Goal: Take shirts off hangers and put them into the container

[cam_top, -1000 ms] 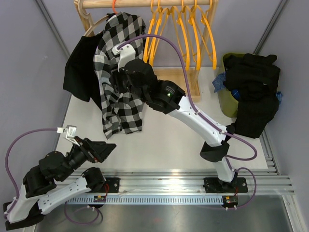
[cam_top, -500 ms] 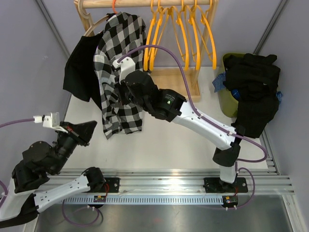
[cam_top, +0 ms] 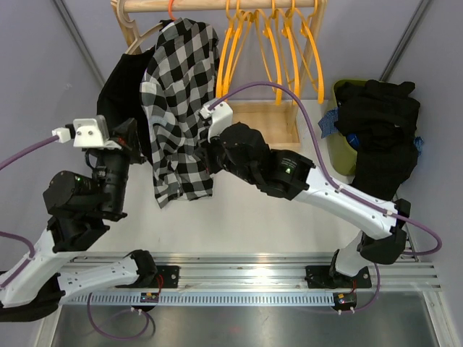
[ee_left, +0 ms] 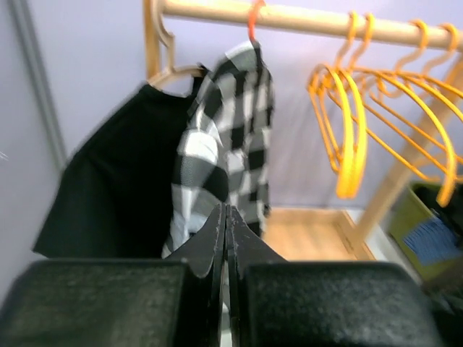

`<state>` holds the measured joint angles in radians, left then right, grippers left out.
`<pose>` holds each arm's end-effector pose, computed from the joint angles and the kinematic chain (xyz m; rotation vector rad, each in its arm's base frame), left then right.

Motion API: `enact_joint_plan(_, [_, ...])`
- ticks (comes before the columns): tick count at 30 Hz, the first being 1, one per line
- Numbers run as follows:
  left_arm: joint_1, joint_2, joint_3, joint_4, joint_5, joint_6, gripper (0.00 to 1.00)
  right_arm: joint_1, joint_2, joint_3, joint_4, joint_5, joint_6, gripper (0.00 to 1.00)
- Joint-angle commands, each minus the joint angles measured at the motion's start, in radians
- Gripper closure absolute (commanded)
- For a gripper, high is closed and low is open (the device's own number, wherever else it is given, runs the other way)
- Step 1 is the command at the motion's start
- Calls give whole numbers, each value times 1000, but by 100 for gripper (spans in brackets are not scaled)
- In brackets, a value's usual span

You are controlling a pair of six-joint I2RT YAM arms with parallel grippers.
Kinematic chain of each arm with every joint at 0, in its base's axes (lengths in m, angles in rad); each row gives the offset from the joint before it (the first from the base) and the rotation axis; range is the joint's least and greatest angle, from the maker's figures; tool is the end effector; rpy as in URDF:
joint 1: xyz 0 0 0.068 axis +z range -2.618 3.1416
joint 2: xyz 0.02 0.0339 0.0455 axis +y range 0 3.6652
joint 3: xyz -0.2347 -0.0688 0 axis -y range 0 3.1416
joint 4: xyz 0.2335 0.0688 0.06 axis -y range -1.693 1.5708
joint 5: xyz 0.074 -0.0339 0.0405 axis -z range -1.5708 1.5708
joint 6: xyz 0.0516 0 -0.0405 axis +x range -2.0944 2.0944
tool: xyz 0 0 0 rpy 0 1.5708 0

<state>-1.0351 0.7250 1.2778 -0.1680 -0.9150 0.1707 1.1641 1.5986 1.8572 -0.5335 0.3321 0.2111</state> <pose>0.0910 -0.0731 0.4824 -0.0376 1.3418 -0.1891 0.1559 0.3195 0.4325 -0.6457 1.7671 0.6550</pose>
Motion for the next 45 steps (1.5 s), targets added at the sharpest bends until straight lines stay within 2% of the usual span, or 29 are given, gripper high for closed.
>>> enact_joint_plan(1, [58,89,51,246,-44,199,100,20,-74,-39,66,10,25,100])
enact_joint_plan(2, [135,144,84,199,5,146,100,23,-91,-49,63,10,30,100])
enact_joint_plan(3, [191,175,124,45,66,77,100,26,-98,-67,63,8,30,100])
enact_joint_plan(4, [245,213,206,-34,237,-57,100,25,-107,-78,64,12,36,100])
enact_joint_plan(5, [307,247,234,-91,310,-98,100,25,-127,-88,69,15,39,100])
enact_joint_plan(7, [314,323,249,-107,382,-119,100,26,-146,-118,69,24,40,100])
enact_joint_plan(10, [401,430,308,-129,519,-166,100,26,-178,-147,56,45,36,100])
enact_joint_plan(13, [582,548,451,-205,677,-243,100,26,-210,-176,52,47,39,100])
enact_joint_plan(14, [671,573,492,-221,703,-253,100,26,-227,-182,52,48,37,100])
enact_joint_plan(15, [708,594,558,-249,723,-260,100,26,-232,-197,50,47,39,100])
enact_joint_plan(17, [769,633,597,-252,703,-261,100,26,-246,-210,52,59,37,100])
enact_joint_plan(18, [783,639,612,-242,687,-267,100,26,-247,-220,50,59,36,100])
enact_joint_plan(21, [788,636,601,-196,501,-241,100,26,-253,-234,37,65,34,100])
enact_joint_plan(26, [788,636,592,-163,432,-197,100,26,-262,-265,52,61,40,100])
enact_joint_plan(29, [788,611,517,-101,456,-186,100,26,-253,-273,52,58,43,100])
enact_joint_plan(33, [813,672,517,-102,499,-177,100,26,-247,-270,47,47,54,100])
enact_joint_plan(41, [843,852,626,-139,594,-207,100,26,-287,-325,29,45,94,100])
enact_joint_plan(45, [830,880,673,-157,810,-289,100,26,-293,-346,38,51,102,100])
